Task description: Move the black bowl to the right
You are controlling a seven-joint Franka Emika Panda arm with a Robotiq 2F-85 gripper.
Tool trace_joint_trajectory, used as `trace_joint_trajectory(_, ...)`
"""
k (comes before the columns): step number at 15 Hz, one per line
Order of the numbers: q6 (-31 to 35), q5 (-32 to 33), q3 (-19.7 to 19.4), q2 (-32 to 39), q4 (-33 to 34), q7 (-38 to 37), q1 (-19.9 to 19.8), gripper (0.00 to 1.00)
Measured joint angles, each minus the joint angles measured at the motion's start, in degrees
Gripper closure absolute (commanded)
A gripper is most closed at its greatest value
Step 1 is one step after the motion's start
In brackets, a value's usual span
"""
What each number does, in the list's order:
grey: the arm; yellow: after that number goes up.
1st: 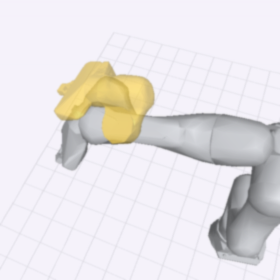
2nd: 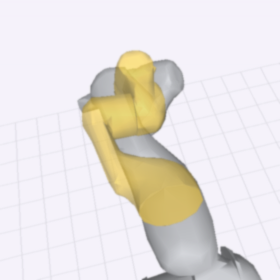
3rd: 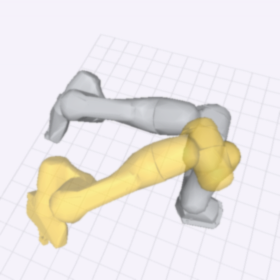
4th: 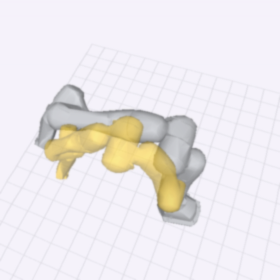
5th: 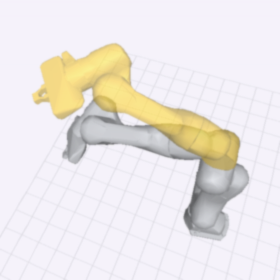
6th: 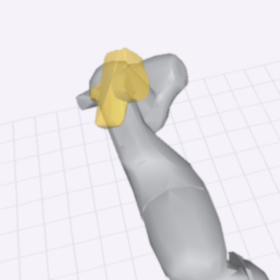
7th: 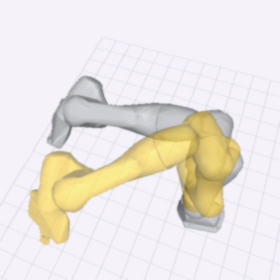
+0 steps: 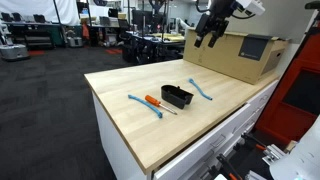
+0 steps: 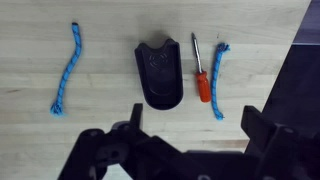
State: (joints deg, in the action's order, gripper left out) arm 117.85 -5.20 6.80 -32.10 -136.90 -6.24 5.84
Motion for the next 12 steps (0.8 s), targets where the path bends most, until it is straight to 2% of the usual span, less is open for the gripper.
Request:
trace_joint_trajectory(8, 0.00, 0.23, 0.07, 0.41, 0.00, -0.18, 0.00, 0.00)
trace_joint_trajectory(12, 1.65, 1.17, 2.04, 6.25, 0.23, -2.37, 0.01, 0.00)
